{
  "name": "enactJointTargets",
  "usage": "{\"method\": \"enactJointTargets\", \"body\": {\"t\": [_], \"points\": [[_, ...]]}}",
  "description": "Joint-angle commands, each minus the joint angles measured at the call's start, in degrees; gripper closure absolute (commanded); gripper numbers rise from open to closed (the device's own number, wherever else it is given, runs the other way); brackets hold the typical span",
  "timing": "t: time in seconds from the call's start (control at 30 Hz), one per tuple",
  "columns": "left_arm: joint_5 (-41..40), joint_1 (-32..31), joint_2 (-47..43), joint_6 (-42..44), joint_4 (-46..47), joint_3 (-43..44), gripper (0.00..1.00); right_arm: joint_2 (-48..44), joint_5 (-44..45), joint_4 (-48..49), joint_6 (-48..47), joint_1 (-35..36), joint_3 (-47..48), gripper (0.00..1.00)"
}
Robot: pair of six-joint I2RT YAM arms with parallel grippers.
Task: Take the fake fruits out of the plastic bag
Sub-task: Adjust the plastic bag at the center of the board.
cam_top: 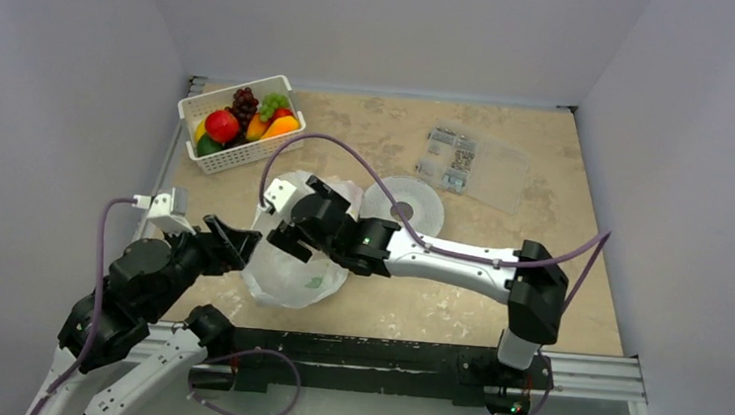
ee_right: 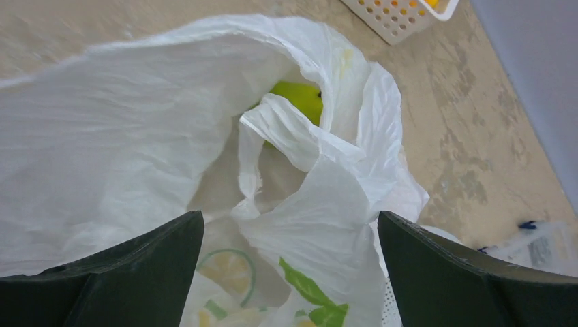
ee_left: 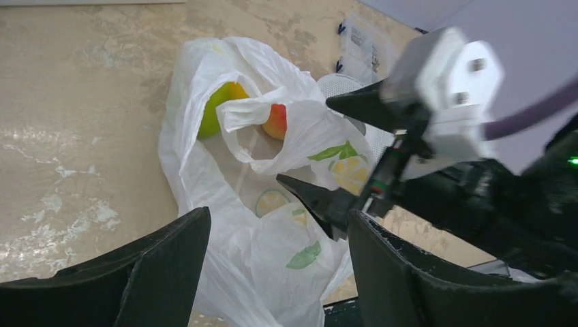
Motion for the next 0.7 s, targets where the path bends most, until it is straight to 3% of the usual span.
{"method": "enactJointTargets", "body": {"t": [0.0,0.17,0.3,0.33,0.4,0.43,0.47,0.57,0.67], "points": [[-1.1,0.16,-0.26,2.42,-2.87,2.2,0.26,3.75,11.22,-3.67,-6.84,-1.71,4.95,0.01],[3.68,0.2,3.02,3.79,0.82,2.17,0.25,8.85,24.06,-1.73,-8.08,-1.93,5.67,0.01],[5.31,0.2,6.44,4.8,2.06,2.49,0.25,10.19,25.63,2.02,-7.9,-3.66,4.63,0.02],[5.54,0.2,6.79,4.84,2.31,2.37,0.25,10.24,24.27,1.39,-6.89,-4.41,4.76,0.07],[6.35,0.17,7.05,5.17,3.27,1.99,0.25,9.92,21.23,-0.37,-4.22,-5.92,5.33,0.33],[6.81,0.13,7.21,5.52,3.79,1.8,0.25,9.46,20.14,-0.33,-3.24,-6.41,5.11,0.62],[7.11,0.18,7.57,5.74,4.08,1.88,0.25,8.77,19.14,0.1,-2.56,-6.79,4.44,0.75],[8.3,0.14,9.64,6.18,4.79,2.06,0.25,5.75,14.37,2.68,-0.92,-7.62,1.78,0.98],[10.93,0.2,12.81,6.52,6.75,1.83,0.28,2.39,7.2,4.9,0.97,-8.98,-0.56,1.0]]}}
